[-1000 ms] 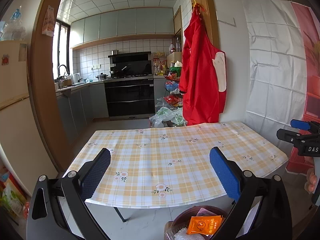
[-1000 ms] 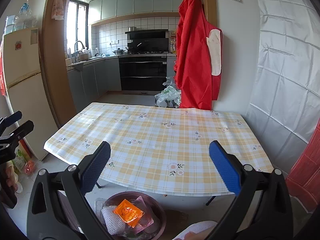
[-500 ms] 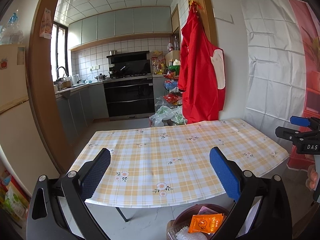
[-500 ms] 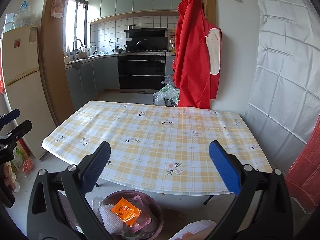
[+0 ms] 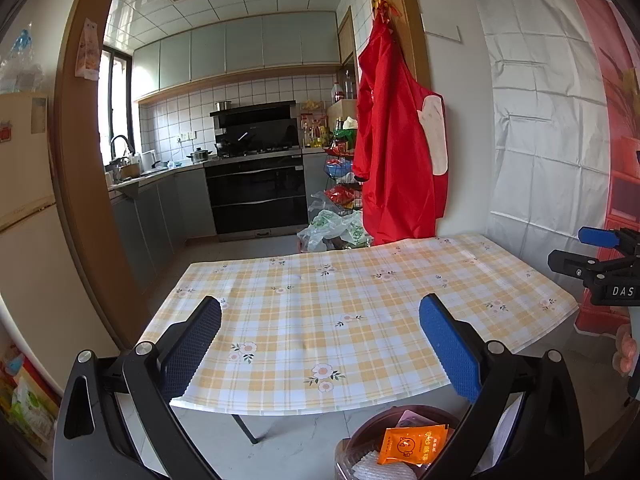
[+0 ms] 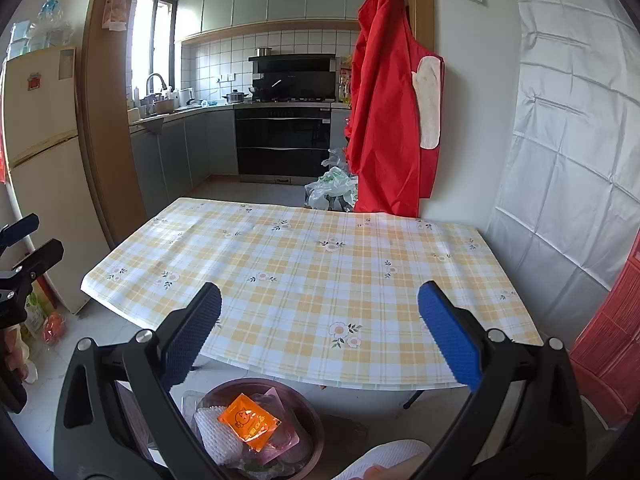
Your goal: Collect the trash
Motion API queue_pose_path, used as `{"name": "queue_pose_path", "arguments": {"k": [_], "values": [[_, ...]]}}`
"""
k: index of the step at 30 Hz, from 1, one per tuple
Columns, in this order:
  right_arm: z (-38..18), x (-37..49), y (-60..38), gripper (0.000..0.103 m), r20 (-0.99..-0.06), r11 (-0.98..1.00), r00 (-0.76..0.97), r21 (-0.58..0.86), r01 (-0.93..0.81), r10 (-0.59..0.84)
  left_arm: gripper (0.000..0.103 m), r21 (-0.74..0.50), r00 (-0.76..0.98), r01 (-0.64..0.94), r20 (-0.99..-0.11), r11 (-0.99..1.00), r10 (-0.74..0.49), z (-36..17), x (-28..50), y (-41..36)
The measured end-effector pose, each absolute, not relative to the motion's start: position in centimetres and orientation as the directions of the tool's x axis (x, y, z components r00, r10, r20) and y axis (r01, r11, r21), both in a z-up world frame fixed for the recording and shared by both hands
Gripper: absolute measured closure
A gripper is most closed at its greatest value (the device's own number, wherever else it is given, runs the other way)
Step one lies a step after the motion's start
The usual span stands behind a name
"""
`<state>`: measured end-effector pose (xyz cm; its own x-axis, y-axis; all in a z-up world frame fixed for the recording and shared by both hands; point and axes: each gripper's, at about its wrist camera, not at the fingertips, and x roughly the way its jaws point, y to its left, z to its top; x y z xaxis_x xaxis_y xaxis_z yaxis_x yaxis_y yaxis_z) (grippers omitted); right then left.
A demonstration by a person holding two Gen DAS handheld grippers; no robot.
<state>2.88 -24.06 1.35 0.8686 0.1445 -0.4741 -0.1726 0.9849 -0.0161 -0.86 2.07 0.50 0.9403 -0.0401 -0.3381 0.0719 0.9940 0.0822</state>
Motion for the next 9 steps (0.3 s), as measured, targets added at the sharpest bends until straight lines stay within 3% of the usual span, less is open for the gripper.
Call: {"name": "queue_pose_path", "arguments": {"k": [9], "values": [[1.33,2.87,-24.00,0.006,-0.476,0.985,0.867,-0.017,-0.174,0.145,0.006,0.072,0.939,0.048,-0.343,0.996,-0.020,0.39,-0.90,2.42]]}}
